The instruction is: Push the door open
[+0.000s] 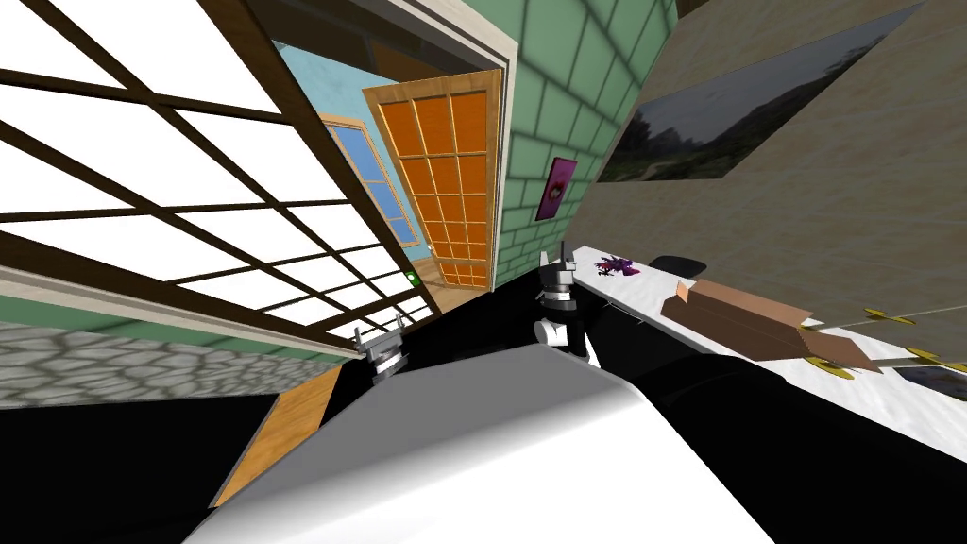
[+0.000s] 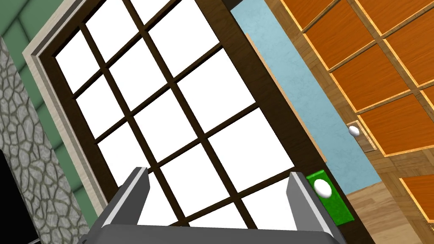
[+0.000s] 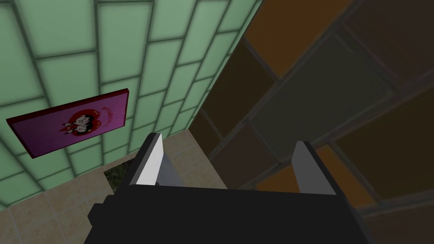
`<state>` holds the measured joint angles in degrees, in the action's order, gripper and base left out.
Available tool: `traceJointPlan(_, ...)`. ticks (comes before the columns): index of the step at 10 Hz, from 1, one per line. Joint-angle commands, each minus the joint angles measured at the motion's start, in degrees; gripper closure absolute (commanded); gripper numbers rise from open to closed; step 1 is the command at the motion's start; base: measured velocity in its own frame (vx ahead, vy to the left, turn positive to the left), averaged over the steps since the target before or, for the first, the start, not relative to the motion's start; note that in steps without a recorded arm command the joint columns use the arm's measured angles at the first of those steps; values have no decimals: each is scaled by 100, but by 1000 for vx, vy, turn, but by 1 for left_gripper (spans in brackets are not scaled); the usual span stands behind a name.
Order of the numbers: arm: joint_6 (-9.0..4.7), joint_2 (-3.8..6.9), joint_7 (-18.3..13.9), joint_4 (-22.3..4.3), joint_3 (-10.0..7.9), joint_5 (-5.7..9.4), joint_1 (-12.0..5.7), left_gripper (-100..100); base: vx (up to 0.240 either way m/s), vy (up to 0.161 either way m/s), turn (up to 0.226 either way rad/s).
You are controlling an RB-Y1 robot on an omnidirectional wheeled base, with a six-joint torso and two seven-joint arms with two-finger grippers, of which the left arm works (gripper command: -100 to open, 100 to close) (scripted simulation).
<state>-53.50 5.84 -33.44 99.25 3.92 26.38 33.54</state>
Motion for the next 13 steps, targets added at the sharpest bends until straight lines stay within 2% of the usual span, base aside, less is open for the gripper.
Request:
traceJointPlan(1, -78, 16, -169, -107, 40, 92, 66, -100, 99, 45, -123)
traceJointPlan(2, -175, 26, -358, -281, 85, 202, 102, -100, 127, 62, -183)
traceJointPlan(8, -465, 45, -922, -804, 219, 531, 212, -100, 98, 47, -117)
traceJointPlan(11, -699, 47, -1379, -1227, 328, 797, 301, -100, 121, 63, -158)
traceJointPlan(13, -792, 47, -1560, -1395, 371, 902, 336, -100, 107, 88, -119)
